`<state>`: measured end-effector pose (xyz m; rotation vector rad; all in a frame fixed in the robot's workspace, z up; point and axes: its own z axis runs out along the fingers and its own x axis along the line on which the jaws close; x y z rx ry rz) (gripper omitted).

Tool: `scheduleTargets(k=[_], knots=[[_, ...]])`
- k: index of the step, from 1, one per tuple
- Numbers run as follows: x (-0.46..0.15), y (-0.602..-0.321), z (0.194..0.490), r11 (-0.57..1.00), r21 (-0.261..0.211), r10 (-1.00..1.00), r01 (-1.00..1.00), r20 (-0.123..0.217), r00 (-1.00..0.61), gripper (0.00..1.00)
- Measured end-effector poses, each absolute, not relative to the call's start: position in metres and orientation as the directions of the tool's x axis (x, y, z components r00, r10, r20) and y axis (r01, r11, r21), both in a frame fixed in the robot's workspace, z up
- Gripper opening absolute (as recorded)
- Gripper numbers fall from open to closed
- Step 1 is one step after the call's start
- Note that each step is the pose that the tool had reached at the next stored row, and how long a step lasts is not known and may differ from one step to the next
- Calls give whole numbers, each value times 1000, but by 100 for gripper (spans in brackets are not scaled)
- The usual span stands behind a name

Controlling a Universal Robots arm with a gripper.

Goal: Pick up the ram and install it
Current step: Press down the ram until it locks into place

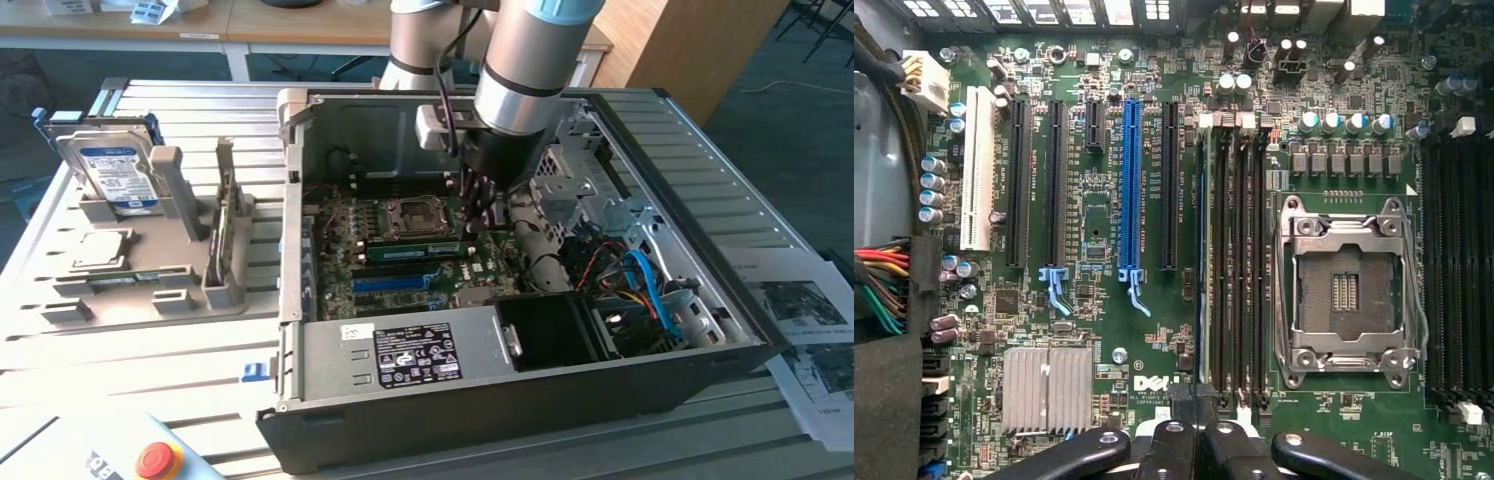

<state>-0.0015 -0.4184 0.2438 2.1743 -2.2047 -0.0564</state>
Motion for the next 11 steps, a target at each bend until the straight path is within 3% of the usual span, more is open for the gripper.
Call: scheduleTargets(k=[11], knots=[[-2,-412,243,14,57,-1000,-998,7,-14,10]])
